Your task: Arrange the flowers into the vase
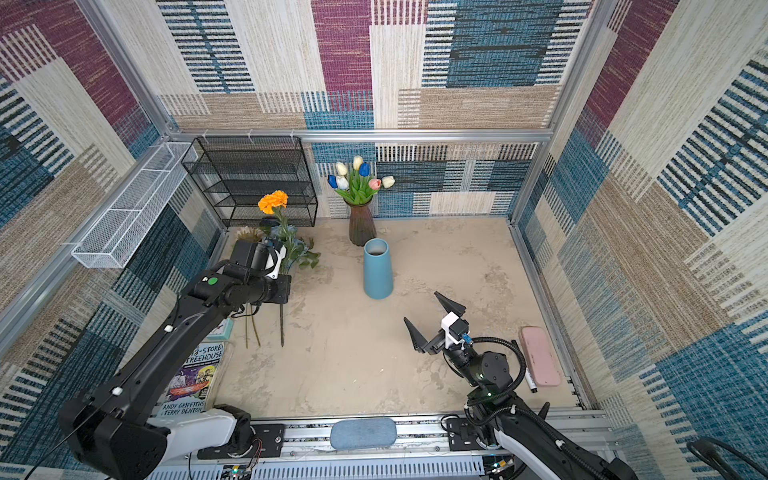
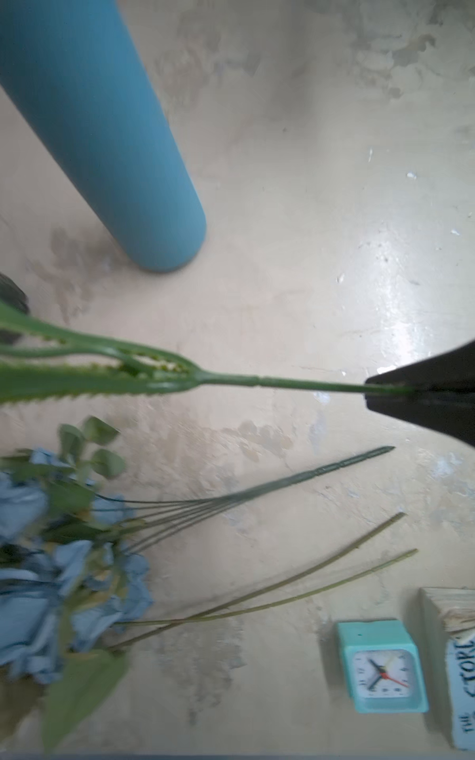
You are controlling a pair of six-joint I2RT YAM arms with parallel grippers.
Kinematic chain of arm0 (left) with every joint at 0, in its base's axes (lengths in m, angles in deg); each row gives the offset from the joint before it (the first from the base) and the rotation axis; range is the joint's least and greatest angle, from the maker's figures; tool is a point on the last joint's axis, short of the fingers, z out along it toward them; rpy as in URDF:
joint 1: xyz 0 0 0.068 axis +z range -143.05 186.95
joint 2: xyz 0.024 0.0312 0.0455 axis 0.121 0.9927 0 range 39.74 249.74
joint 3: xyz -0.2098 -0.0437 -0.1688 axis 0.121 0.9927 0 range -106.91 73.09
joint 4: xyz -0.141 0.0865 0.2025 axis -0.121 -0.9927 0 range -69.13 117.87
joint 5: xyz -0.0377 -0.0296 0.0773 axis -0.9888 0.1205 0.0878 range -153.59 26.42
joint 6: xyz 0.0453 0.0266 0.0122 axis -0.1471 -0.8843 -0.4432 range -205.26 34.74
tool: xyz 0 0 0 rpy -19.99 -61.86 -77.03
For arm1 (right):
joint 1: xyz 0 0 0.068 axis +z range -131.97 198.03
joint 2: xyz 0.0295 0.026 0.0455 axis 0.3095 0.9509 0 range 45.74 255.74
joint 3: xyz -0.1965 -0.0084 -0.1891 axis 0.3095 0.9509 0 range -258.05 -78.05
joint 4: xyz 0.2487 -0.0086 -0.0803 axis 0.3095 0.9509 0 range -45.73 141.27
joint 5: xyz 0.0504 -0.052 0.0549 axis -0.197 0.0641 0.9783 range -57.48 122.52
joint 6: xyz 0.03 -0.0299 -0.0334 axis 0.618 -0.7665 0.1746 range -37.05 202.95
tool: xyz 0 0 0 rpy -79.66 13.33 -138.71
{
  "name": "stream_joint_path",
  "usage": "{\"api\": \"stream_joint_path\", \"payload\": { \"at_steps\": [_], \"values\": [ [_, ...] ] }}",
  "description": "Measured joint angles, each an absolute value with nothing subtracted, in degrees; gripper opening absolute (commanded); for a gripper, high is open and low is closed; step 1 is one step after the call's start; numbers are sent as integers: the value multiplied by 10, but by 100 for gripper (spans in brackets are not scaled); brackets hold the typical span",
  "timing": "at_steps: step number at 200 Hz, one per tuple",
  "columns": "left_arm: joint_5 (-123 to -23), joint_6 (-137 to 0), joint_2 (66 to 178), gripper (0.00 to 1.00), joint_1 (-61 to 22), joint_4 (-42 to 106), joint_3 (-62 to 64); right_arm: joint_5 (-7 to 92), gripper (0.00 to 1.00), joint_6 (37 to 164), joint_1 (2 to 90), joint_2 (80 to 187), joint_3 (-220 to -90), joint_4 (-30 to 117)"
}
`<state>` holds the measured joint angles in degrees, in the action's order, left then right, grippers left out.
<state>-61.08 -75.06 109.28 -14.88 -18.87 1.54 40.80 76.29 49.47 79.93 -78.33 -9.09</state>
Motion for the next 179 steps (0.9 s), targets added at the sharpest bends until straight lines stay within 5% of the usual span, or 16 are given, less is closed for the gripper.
{"api": "stream_joint_path", "payload": {
  "at_steps": [54,107,179],
  "values": [
    [-673,-812,1039,0,-225,70,66,397,100,764,495,801,-783,-110],
    [-762,-854,1172,0,-262,302,-38,390,100,762,495,799,-783,-112],
    [-790,-873,1329,0,-267,380,-153,385,100,760,495,797,-783,-112]
  ]
}}
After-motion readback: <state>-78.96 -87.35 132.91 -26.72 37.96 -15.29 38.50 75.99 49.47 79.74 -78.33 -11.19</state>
